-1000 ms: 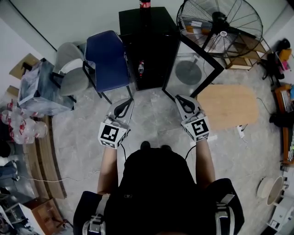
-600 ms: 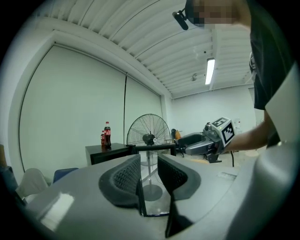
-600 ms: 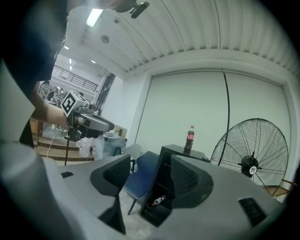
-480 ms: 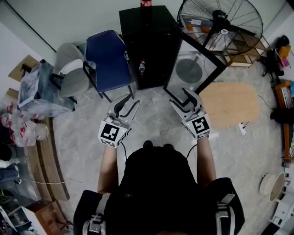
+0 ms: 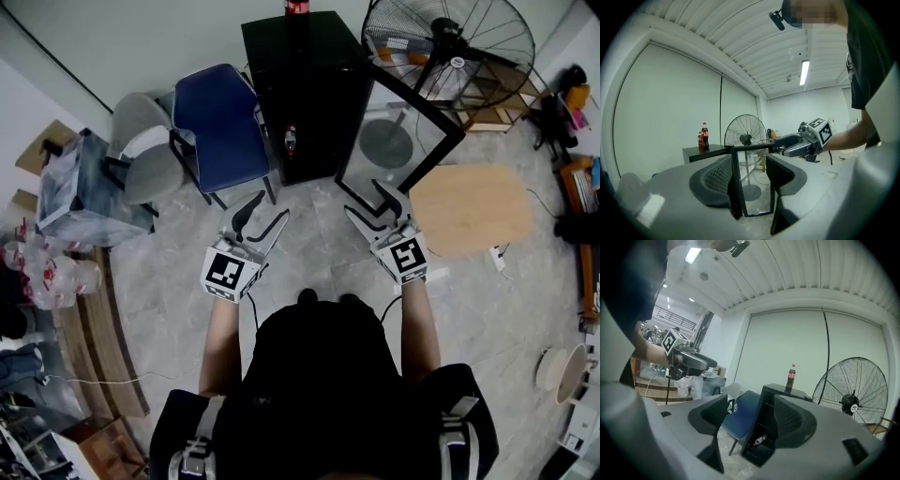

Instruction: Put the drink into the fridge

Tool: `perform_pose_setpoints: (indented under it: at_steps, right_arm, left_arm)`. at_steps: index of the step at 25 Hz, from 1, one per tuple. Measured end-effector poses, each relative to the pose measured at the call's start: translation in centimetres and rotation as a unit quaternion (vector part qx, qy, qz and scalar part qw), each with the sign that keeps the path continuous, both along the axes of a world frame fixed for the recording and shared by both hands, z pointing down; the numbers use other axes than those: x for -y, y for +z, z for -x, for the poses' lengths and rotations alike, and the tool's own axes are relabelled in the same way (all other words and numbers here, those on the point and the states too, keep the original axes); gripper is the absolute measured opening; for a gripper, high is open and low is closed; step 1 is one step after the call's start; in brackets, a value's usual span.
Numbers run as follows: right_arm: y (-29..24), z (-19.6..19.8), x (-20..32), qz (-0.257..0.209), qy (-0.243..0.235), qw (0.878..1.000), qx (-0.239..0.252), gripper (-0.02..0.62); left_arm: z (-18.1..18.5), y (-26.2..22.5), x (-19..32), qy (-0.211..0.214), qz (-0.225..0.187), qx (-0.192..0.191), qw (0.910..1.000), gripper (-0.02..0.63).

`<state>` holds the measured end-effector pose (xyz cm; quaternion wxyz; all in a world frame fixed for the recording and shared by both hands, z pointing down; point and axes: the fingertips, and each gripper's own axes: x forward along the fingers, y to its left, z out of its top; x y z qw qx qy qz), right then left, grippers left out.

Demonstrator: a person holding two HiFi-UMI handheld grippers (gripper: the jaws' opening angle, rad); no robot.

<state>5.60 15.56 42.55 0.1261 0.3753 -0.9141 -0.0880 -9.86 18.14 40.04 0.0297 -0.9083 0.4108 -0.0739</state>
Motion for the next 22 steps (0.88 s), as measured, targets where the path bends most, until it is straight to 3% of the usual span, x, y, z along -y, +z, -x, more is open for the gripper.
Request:
perform_pose_setpoints:
  at_steps: [11,22]
  right_arm:
    - [0.0,-0.6,-0.4,0.005,0.023,1.0,0.008,0.294]
    - [-0.5,-1.7,3.1,-0.015,0.02,0.999,0.022,0.281]
  left_arm:
    - [0.8,-0.1,0.2,-0.002,0.002,0.0,1.0,0.227]
    - [0.5,-0.5,3.2,-0.018,-0.011,-0.002,0.9998,0.227]
